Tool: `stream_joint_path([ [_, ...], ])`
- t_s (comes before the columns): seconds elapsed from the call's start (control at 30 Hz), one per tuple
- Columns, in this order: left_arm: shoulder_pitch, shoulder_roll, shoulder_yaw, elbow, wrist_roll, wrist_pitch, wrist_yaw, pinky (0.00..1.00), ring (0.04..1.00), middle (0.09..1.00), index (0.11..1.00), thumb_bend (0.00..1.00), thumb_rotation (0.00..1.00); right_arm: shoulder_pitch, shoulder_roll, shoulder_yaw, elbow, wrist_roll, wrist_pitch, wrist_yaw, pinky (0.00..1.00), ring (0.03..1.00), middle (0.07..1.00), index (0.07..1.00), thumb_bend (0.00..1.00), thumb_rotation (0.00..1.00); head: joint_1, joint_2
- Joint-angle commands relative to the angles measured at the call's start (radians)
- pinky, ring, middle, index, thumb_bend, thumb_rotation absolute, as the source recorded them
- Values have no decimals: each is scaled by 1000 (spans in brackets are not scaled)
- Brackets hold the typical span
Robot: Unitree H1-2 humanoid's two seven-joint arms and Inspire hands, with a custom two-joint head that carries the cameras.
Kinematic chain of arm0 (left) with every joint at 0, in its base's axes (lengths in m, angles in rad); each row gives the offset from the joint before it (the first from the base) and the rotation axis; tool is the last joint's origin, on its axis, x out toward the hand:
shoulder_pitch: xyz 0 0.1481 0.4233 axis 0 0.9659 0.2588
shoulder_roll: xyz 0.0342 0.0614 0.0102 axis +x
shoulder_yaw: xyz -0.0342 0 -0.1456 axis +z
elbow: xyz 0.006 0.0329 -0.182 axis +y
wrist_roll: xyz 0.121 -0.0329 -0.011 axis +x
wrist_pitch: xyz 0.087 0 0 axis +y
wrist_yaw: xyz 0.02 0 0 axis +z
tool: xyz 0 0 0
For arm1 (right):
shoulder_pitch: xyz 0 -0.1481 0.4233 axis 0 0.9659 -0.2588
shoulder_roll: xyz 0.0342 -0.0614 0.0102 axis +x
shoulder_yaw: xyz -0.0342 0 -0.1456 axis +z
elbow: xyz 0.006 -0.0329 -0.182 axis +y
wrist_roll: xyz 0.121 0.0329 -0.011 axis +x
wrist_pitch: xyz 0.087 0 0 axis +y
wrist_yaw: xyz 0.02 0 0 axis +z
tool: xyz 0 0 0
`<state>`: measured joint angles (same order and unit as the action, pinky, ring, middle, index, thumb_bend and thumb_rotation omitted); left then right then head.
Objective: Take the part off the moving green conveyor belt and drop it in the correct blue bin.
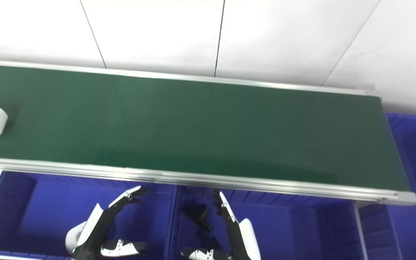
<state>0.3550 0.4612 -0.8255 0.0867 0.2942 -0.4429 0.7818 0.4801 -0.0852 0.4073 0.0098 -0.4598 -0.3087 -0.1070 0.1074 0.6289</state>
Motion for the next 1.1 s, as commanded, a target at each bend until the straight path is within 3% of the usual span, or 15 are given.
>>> stream_joint_path([
  [0.0,-5,16,0,-7,12,-27,11,737,818,847,818,866,667,-3,12,3,-11,-1,-50,-11,831,873,916,958,907,363,3,-5],
  [0.3,-5,9,15,3,12,-27,-11,724,807,834,809,856,654,-11,12,2,1,-6,-50,-11,830,873,912,955,896,374,57,-25],
  [0.33,-5,5,15,6,14,-27,-13,722,806,834,809,856,653,-11,9,-1,1,0,-46,-7,828,874,912,956,897,375,122,-43],
  [0.37,-6,1,16,8,16,-27,-15,721,804,833,809,856,654,-12,7,-2,1,5,-43,-3,827,877,915,960,898,377,132,-46],
  [0.4,-10,-4,9,12,21,-27,-10,715,800,831,807,850,650,-12,1,-6,4,15,-46,1,825,881,918,966,897,379,205,-75],
  [0.53,-15,-18,-1,26,31,-27,-6,697,782,823,797,840,644,-14,-16,-14,23,49,-70,13,869,906,938,993,890,389,269,-118],
  [0.77,-15,-36,8,53,54,-27,-1,660,745,791,764,821,633,-18,-20,-17,44,68,-76,19,939,951,960,1000,892,390,286,-164],
  [1.07,-14,-28,17,42,36,-27,-28,652,743,796,763,827,644,-30,-12,-20,70,64,-88,9,936,947,965,1000,901,381,296,-181],
])
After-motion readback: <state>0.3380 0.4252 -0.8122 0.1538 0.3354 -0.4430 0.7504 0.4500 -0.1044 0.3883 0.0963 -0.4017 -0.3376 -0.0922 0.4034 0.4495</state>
